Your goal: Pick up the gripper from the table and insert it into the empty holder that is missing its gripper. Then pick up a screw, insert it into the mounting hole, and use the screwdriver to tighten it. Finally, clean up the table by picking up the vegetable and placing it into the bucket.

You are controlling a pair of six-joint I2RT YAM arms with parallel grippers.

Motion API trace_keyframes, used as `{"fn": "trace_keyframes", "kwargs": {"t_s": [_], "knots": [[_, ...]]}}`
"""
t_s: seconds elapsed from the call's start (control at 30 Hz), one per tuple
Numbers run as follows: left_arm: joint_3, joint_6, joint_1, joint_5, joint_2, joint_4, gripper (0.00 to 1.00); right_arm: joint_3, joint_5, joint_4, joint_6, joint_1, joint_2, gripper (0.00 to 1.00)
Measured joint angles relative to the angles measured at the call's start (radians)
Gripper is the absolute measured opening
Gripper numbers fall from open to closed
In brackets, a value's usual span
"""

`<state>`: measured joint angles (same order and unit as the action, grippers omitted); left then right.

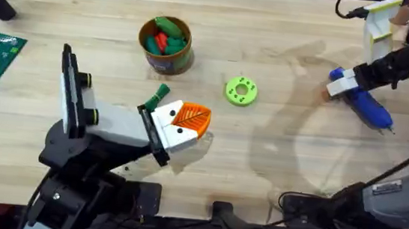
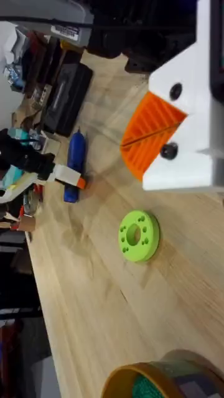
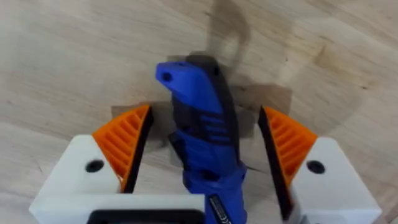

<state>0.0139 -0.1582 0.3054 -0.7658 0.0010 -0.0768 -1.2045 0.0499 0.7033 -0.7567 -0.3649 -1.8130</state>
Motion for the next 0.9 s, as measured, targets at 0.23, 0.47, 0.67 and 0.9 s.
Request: {"fn": "trace_keyframes", "kwargs": {"t_s": [0.23, 0.47, 0.67, 0.9], "knots": [[0.000, 0.000, 0.000, 0.000, 0.000, 0.000, 0.010, -0.022, 0.006, 0.094, -0.055, 0.000, 0.000, 0.984], [0.000, 0.000, 0.000, 0.000, 0.000, 0.000, 0.010, -0.095, -0.001, 0.111, -0.063, 0.000, 0.004, 0.984], [0.000, 0.000, 0.000, 0.000, 0.000, 0.000, 0.010, -0.096, -0.001, 0.139, -0.085, -0.005, 0.001, 0.984], [0.000, 0.000, 0.000, 0.000, 0.000, 0.000, 0.010, -0.097, -0.006, 0.140, -0.104, -0.031, -0.066, 0.984]]}}
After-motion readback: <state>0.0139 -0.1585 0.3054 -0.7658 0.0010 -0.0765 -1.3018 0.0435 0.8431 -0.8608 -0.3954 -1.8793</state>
